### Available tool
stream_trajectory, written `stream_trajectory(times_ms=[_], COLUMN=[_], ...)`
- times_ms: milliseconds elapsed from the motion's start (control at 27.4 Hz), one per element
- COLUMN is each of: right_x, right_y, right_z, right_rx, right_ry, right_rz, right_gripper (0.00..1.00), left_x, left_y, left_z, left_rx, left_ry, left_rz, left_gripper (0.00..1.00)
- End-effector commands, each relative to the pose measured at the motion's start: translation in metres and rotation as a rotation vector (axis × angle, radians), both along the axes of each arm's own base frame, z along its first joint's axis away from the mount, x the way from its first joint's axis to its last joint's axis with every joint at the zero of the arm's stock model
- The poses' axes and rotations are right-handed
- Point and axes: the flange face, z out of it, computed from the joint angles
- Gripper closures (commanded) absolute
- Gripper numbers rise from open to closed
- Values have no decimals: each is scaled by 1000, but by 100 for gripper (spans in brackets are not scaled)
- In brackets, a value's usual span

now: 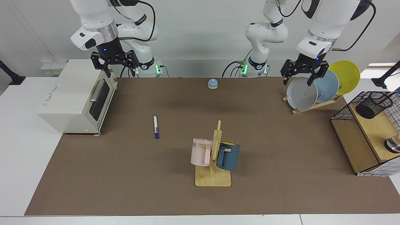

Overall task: Put markers into pen holder
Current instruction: 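Move the right gripper toward the blue-capped white marker, then lower the right gripper onto the marker and close it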

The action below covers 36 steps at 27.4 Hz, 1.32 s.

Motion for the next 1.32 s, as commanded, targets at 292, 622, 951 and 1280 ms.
stream_trajectory(times_ms=[292, 622, 951, 1280], right_x=[2, 10, 44, 55], right_y=[-3, 9, 28, 29], right_z=[-11, -45, -107, -189], right_rx=[1, 13, 13, 16], right_ry=[-24, -43, -2, 6], right_rz=[-36, -3, 38, 83], right_gripper=[0, 0, 0, 0], left_x=[-4, -5, -6, -6], left_y=[6, 6, 5, 5], left_z=[2, 2, 1, -3], left_rx=[14, 13, 11, 12], left_ry=[-3, 1, 5, 13], left_rz=[-8, -9, -9, -9], left_gripper=[0, 0, 0, 0])
